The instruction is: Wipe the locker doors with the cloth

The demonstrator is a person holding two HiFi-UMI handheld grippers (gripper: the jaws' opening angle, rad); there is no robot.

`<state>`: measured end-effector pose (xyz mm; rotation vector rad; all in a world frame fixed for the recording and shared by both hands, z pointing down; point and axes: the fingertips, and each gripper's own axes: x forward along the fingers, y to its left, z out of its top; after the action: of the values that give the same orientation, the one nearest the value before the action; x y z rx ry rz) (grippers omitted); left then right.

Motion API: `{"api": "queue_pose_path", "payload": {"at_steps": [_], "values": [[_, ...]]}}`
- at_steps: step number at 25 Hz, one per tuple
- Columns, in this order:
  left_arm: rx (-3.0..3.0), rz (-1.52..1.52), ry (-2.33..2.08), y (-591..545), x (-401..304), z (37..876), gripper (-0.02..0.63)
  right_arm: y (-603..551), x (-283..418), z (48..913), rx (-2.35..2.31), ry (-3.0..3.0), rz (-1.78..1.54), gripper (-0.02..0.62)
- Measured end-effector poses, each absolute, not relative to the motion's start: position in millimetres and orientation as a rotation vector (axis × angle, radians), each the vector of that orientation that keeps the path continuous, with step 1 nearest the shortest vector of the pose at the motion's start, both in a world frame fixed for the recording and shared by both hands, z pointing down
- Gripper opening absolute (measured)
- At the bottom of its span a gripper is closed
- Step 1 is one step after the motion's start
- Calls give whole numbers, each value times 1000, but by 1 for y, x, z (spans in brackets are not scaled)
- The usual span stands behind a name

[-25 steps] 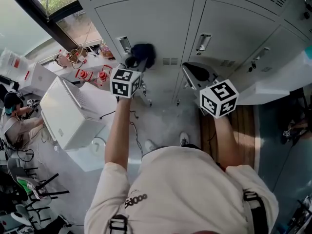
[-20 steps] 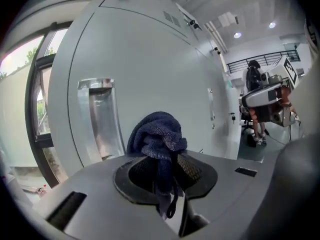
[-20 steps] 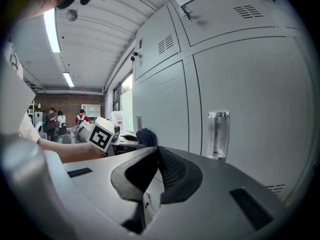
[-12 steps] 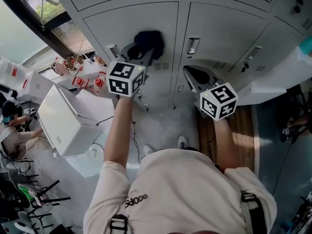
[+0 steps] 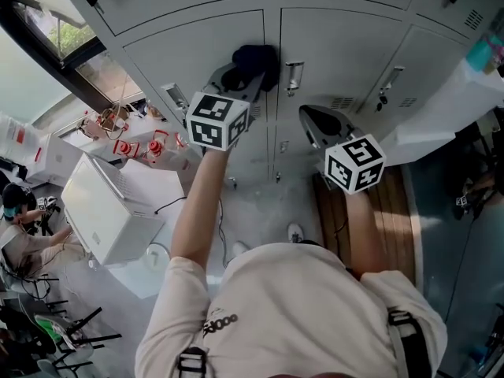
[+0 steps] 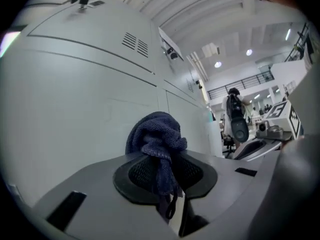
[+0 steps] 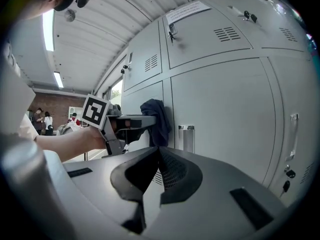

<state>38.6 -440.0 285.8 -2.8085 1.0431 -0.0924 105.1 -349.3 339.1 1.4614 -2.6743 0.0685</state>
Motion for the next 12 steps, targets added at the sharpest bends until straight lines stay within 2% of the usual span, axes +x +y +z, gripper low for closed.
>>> {"api": "queue_pose_path", "payload": {"at_steps": [4, 12], "values": [[-2882, 56, 1082, -432, 13, 293, 94, -351, 108, 337, 1485, -2608, 15, 9], [-2693, -141, 1241, -399, -72, 302, 94, -365, 79, 310, 1452, -2596, -153, 9]]}}
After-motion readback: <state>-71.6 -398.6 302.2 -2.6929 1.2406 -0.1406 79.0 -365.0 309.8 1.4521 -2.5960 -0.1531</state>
